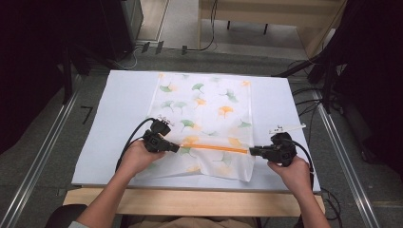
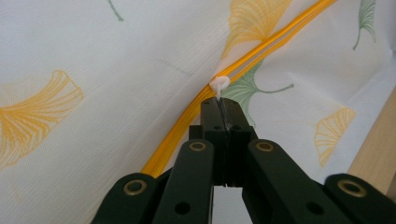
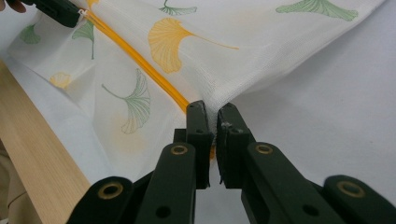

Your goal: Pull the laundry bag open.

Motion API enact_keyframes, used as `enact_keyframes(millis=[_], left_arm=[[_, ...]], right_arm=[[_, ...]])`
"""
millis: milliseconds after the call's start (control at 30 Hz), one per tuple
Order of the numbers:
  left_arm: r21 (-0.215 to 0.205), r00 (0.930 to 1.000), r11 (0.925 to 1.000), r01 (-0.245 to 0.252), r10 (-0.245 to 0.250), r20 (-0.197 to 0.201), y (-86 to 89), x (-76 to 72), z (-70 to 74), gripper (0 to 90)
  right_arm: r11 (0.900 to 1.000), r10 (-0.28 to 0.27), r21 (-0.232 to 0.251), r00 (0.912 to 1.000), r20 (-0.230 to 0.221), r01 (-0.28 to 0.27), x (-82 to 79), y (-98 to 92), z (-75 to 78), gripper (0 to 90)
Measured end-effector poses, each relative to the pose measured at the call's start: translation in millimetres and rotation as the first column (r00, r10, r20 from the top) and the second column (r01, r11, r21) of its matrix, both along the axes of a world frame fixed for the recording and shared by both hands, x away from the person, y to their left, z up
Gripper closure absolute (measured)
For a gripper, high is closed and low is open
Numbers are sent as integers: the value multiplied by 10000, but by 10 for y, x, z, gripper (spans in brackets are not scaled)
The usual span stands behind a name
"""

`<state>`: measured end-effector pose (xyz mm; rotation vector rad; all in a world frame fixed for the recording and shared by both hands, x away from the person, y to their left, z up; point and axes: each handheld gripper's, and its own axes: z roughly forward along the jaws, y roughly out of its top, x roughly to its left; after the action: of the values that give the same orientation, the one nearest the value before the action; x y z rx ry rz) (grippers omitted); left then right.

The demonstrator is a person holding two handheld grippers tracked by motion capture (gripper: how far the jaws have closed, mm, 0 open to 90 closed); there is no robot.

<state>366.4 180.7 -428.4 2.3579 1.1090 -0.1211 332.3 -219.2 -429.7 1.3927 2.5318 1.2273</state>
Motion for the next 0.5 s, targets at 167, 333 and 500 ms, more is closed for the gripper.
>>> enact_keyframes(millis=[167,333,500], left_arm=[[-65,10000,10000,32,-31,87,-1,3,15,900],[-67,9999,10000,66,-65,123,-13,2,21,900],[-71,10000,10000,62,-61,54,-7,3,23,900]], right_arm=[[10000,-18,49,10000,-4,18,-10,-11,3,862],[9999,-86,60,10000,-35,86,-15,-25,5,861],[10000,-59,65,10000,-45,59,-18,-26,4,861]])
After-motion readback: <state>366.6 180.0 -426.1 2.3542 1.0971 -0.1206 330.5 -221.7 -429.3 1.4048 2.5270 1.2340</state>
